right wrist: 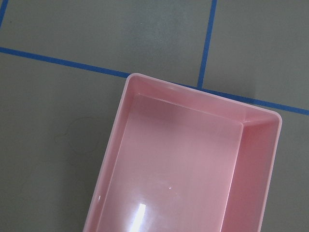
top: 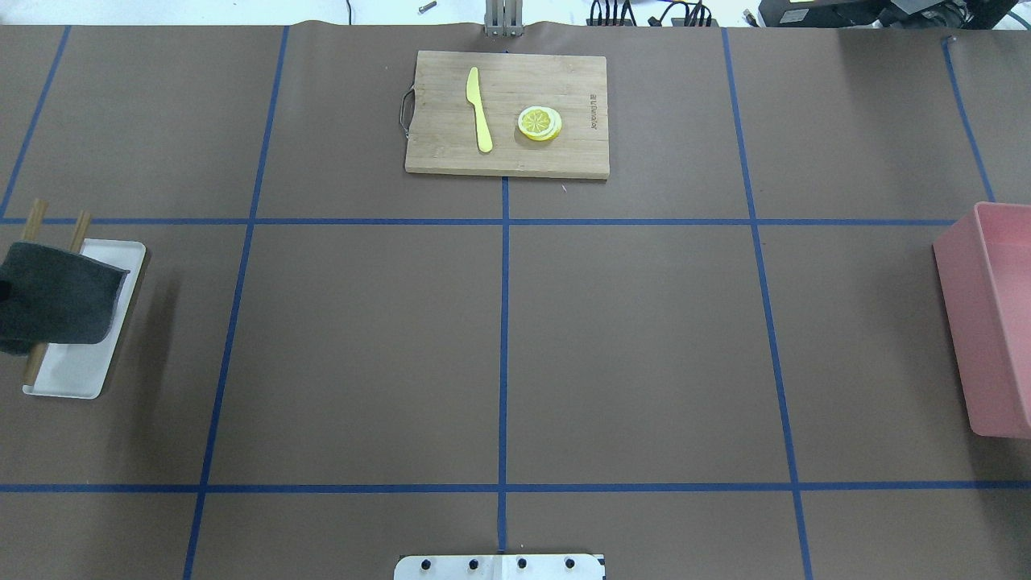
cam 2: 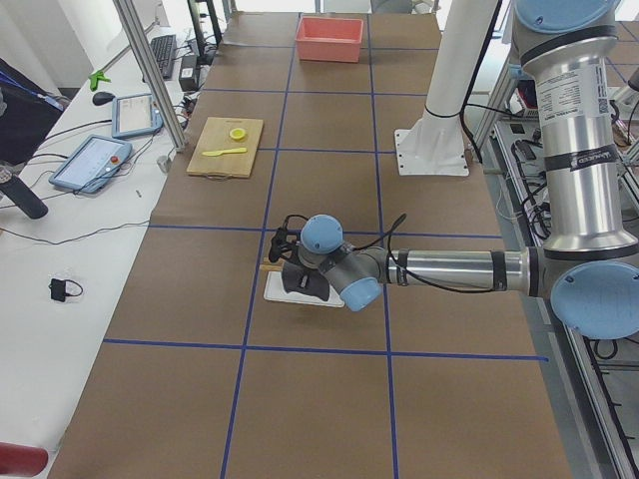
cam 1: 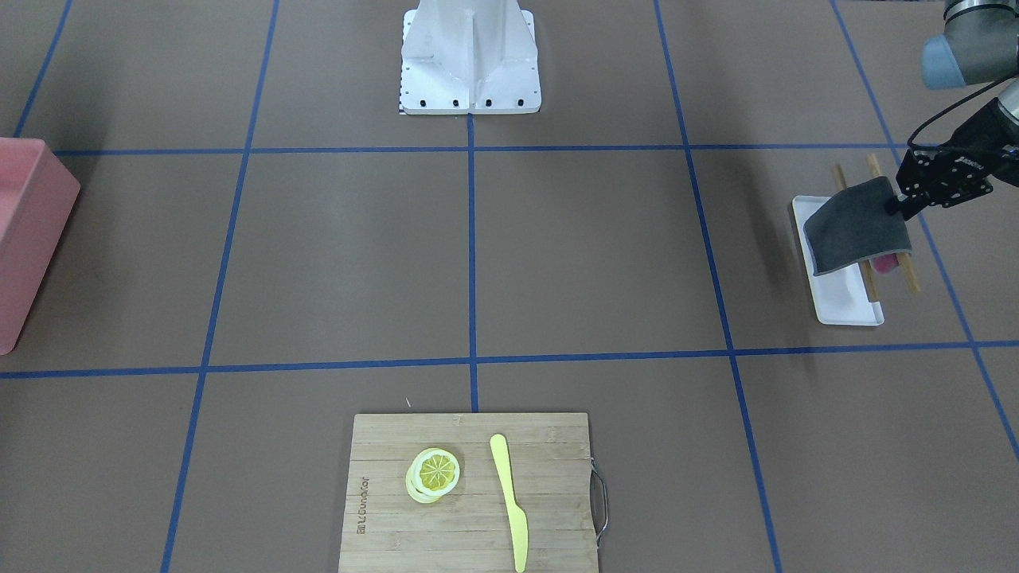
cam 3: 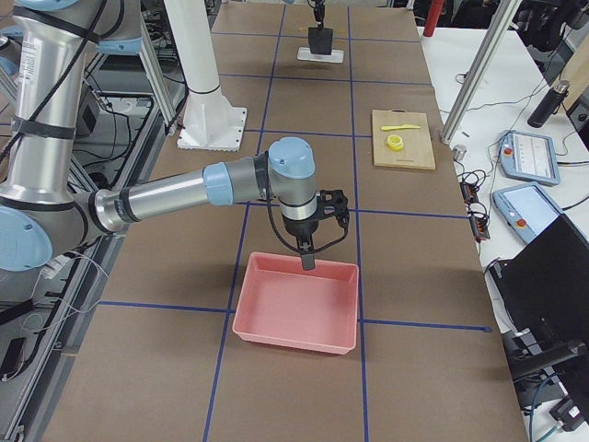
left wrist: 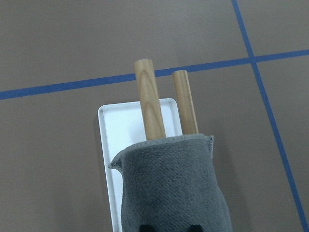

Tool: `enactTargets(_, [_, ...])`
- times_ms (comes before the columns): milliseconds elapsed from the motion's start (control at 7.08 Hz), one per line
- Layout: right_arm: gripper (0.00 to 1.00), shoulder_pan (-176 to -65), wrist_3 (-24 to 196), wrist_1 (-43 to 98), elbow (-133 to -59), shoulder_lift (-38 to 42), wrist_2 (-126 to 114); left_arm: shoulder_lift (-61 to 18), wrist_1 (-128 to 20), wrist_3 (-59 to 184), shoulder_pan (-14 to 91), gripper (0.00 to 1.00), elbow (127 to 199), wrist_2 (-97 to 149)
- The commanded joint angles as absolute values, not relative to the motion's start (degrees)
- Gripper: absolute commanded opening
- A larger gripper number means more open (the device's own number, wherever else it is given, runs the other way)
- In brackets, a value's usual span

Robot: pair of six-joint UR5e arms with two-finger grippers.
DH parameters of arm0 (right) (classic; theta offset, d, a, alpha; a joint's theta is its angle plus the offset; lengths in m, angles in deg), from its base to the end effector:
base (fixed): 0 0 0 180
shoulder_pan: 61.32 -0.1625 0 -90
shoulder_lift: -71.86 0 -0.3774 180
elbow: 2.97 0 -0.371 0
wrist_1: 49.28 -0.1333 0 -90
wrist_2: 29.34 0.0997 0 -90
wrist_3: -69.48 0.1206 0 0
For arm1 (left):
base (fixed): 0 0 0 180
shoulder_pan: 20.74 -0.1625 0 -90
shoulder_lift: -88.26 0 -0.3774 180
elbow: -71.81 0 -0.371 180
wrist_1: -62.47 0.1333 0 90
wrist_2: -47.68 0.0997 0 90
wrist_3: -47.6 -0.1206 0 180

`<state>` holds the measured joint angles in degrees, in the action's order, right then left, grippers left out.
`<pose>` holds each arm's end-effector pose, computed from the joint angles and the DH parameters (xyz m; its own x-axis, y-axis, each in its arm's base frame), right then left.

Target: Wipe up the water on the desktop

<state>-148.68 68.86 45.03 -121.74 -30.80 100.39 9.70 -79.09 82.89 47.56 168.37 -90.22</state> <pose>0.0382 -0.3925 0.4982 0.7617 -0.1766 0.6234 0.0533 0.9760 0.2113 0.1153 -0.4083 0.5469 0.4921 0.2435 -0.8358 0.0375 0.9533 0.2998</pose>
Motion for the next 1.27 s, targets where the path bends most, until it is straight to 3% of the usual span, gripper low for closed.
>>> enactTargets(0, [1.0,-148.7,68.9,45.0,-121.7,-30.8,100.5,9.9,-80.0,82.9,47.6,0.02,168.4,-90.2])
enactTargets(565, [1.0,-148.7,69.0,45.1,-122.1,-30.6,100.6,9.3,-80.4,83.0,49.7,0.0,169.4,-92.9])
enactTargets(1130, [1.0,-148.6,77.5,44.9,-127.2,-28.6,104.2,-1.0,-73.7,93.5,57.5,0.0,169.3,-91.8])
